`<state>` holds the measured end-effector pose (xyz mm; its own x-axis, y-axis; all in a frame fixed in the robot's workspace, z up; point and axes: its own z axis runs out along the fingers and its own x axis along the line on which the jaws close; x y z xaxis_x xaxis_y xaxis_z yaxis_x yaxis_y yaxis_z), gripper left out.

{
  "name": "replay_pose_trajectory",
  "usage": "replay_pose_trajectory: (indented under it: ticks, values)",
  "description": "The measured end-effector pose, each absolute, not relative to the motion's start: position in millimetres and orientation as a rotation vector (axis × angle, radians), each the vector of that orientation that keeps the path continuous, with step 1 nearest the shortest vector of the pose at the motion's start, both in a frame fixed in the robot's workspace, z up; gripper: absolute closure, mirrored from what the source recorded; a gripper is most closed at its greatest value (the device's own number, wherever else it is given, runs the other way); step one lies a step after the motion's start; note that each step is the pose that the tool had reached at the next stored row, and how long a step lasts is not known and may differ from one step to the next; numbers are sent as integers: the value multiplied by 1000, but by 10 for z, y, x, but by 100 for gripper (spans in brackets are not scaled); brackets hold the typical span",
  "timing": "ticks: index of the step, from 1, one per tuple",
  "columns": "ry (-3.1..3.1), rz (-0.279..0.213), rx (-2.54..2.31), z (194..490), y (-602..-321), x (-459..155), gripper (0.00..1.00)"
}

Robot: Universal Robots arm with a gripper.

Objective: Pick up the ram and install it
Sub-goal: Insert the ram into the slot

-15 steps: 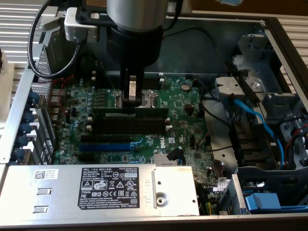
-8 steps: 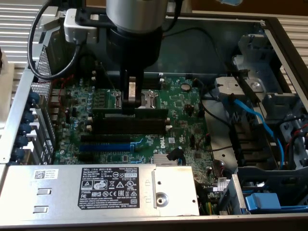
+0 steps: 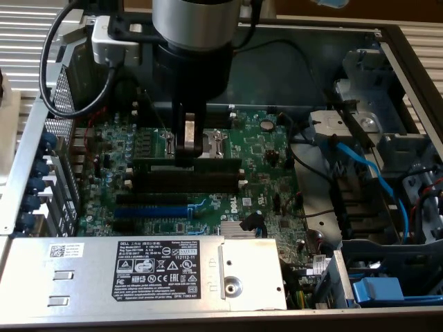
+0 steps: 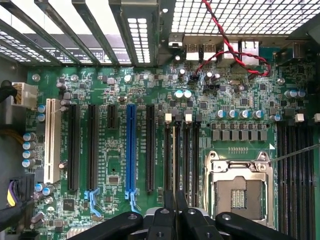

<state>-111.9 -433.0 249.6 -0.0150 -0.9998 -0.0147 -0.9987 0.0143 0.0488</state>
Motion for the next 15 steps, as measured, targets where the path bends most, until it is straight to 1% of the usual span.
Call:
replay_pose_trajectory:
  ticks: [15]
  values:
    - [-2220, -70, 2187, 2432, -4335, -1131, 88]
